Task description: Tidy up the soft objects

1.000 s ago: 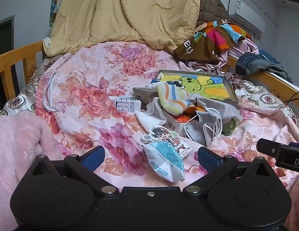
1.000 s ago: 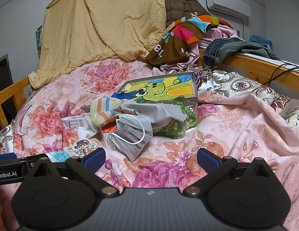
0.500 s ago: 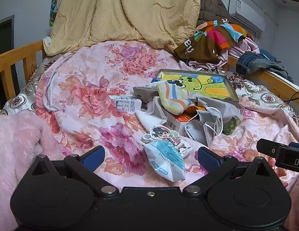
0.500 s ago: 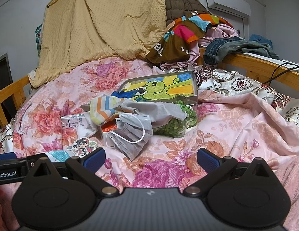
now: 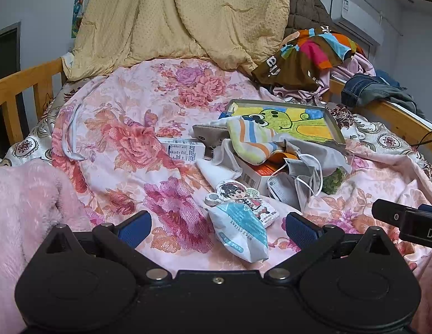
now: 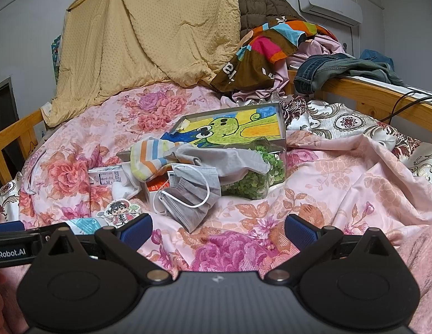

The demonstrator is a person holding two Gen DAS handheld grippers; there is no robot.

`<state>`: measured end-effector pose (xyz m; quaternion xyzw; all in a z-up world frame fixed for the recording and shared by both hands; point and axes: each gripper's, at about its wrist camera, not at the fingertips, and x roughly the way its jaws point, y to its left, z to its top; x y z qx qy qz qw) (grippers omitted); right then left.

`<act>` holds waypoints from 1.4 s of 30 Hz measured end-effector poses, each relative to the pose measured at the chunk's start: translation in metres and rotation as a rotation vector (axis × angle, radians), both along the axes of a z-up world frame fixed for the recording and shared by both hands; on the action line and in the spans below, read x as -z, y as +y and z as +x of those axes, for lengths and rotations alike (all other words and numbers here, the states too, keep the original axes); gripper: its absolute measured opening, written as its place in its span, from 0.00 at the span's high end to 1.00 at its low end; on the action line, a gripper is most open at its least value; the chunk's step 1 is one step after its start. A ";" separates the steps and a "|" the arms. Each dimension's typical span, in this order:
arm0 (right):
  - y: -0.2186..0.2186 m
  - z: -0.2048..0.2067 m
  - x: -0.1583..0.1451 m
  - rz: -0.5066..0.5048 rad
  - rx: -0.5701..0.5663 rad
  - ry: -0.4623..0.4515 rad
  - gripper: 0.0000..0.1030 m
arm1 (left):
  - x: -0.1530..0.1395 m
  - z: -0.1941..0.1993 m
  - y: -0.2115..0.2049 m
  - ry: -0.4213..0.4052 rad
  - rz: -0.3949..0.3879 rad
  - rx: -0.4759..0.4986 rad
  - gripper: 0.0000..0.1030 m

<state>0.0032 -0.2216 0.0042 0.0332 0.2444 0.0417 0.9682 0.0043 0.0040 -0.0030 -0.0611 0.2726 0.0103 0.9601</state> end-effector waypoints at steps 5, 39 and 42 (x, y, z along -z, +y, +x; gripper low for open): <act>0.000 0.000 0.000 0.000 0.000 0.000 0.00 | 0.000 0.000 0.000 0.002 0.000 0.000 0.01; -0.001 -0.001 0.000 0.004 0.000 0.000 0.00 | 0.010 -0.007 0.002 0.023 0.020 -0.004 0.01; -0.001 -0.001 0.000 0.003 0.000 0.000 0.00 | 0.009 -0.007 0.002 0.022 0.017 -0.004 0.01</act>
